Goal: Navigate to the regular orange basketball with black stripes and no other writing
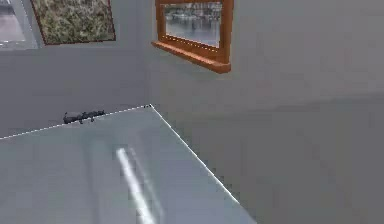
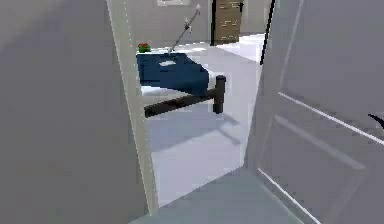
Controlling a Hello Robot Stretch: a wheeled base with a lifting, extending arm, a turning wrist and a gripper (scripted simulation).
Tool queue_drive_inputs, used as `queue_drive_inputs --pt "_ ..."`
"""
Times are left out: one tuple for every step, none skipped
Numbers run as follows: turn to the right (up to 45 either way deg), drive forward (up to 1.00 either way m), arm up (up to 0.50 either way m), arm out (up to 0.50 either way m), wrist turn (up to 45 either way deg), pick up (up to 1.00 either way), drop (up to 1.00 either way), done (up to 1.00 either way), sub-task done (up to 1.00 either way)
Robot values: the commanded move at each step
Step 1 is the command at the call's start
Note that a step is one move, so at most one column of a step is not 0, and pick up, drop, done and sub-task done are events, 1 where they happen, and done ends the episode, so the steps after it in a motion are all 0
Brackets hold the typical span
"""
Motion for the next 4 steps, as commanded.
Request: queue_drive_inputs --pt "45.0 0.00 0.00 0.00 0.0 0.00 0.00 0.00 0.00" --pt "45.0 0.00 0.00 0.00 0.0 0.00 0.00 0.00 0.00" --pt "24.0 0.00 0.00 0.00 0.0 0.00 0.00 0.00 0.00" --pt "0.0 0.55 0.00 0.00 0.0 0.00 0.00 0.00 0.00"
